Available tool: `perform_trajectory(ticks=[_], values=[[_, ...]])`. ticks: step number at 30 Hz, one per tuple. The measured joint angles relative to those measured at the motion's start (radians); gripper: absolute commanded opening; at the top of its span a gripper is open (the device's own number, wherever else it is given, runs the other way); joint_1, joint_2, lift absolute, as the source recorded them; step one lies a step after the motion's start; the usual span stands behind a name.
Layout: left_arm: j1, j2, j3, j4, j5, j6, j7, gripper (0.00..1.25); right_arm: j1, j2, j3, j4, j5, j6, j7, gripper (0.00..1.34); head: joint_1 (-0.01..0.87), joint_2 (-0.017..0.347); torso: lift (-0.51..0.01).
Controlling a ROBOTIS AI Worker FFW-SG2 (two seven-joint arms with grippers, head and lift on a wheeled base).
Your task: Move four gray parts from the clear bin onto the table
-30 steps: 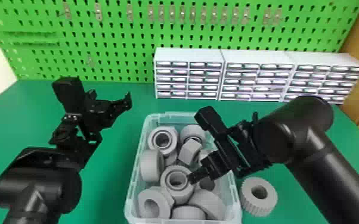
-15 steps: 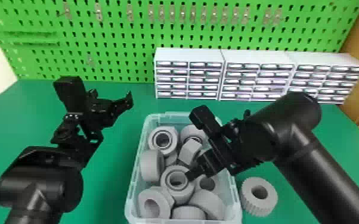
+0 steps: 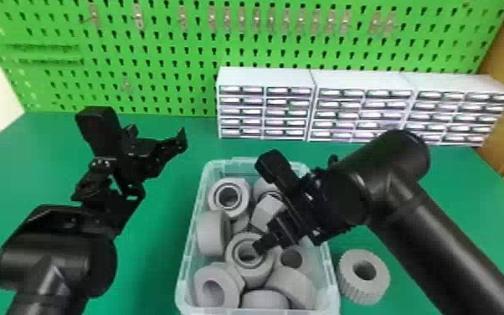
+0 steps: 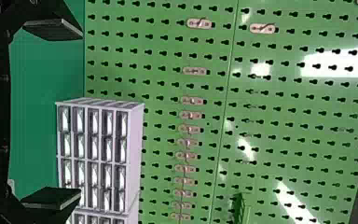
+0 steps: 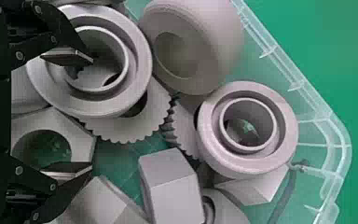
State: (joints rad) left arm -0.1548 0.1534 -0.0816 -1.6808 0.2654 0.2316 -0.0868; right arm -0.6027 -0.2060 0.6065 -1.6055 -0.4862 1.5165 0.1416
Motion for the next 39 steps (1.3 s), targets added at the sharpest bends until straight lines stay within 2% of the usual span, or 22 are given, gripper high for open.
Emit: perform_trajectory(ticks=[20,30,36,38,39], values=[[-0.002,0.0,0.001,0.004,0.0,0.0,-0.007,1.15,-0.02,0.01,0.034,0.088,-0.002,-0.079,0.006,0.87,0.678,0.034,-0.05],[-0.002,0.0,0.003,0.006,0.0,0.0,-0.008,1.15,-0.022,0.013,0.045,0.132,0.027,-0.121,0.067,0.84,0.678,0.034,-0.05],[-0.002,0.0,0.003,0.007,0.001,0.0,-0.008,1.15,-0.022,0.015,0.05,0.144,0.059,-0.132,0.09,0.72,0.678,0.034,-0.05],[-0.002,0.0,0.003,0.007,0.002,0.0,-0.008,1.15,-0.022,0.016,0.052,0.145,0.065,-0.133,0.091,0.62,0.678,0.034,-0.05],[-0.002,0.0,0.003,0.007,0.002,0.0,-0.009,1.15,-0.022,0.017,0.054,0.145,0.067,-0.134,0.091,0.53,0.678,0.034,-0.05]])
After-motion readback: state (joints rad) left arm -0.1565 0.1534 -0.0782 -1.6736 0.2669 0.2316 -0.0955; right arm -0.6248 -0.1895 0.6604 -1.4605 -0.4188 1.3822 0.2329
